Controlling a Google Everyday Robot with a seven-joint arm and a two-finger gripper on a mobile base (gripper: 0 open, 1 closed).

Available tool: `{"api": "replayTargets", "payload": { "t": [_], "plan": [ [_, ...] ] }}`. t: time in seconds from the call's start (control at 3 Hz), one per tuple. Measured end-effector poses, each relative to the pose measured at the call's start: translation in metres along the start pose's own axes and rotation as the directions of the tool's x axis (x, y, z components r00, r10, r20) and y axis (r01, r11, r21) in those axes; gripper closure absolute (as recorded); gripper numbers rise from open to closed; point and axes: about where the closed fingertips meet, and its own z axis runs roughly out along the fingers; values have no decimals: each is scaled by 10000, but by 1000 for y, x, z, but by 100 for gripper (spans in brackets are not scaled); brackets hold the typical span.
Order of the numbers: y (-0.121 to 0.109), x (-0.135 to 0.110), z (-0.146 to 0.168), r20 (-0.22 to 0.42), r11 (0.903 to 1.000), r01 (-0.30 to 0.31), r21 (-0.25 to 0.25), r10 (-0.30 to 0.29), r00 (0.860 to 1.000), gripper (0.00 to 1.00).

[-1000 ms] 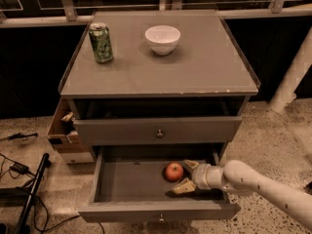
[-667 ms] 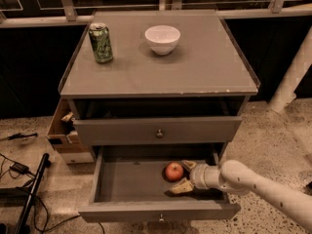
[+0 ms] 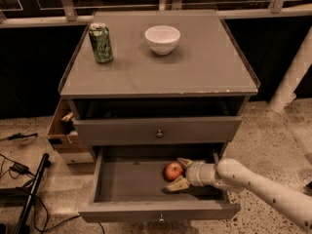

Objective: Pick apple from middle drawer and place on counter

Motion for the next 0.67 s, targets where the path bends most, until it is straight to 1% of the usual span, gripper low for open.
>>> {"api": "replayTargets", "payload": {
  "t": [0.33, 0.67],
  "plan": [
    [-4, -9, 6, 213, 9997, 238, 4, -238, 9995, 20],
    [-2, -14, 12, 228, 9987, 512, -39, -511, 9984, 39]
  ]
}}
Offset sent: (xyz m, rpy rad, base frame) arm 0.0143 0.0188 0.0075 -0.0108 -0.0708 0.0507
